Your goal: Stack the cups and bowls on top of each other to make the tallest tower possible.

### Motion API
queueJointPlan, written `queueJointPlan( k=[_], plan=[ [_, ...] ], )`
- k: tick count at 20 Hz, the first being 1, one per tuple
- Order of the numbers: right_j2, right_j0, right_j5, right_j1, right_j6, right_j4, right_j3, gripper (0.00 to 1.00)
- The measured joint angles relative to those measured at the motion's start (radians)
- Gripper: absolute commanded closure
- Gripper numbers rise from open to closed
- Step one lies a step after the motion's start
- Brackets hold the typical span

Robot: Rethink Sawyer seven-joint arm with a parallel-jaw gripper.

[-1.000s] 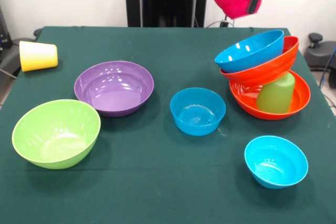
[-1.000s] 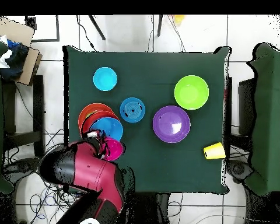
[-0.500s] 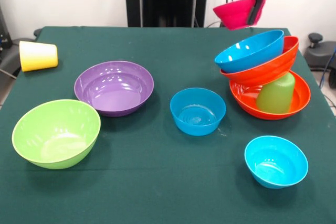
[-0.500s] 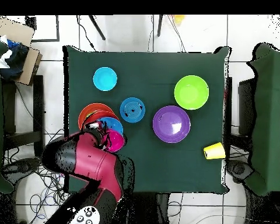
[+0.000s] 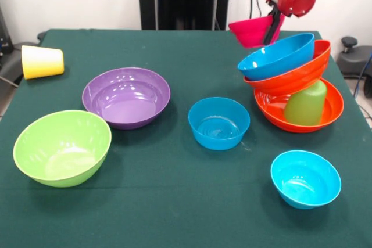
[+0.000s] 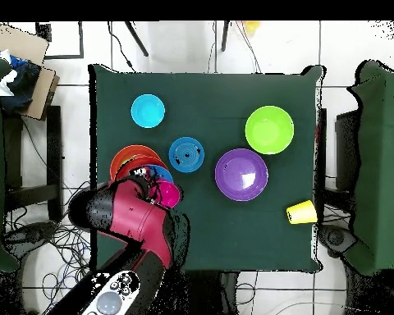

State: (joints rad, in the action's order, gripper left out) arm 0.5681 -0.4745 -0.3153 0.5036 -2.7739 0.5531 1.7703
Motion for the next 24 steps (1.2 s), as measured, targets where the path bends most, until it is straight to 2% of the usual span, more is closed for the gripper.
queueJointPlan(
  k=[10,24],
  plan=[
    [0.039,-0.031,0.000,-0.060,0.000,0.037,-0.051,1.00],
    [0.048,-0.042,0.000,-0.051,0.000,0.070,-0.080,1.00]
  ],
)
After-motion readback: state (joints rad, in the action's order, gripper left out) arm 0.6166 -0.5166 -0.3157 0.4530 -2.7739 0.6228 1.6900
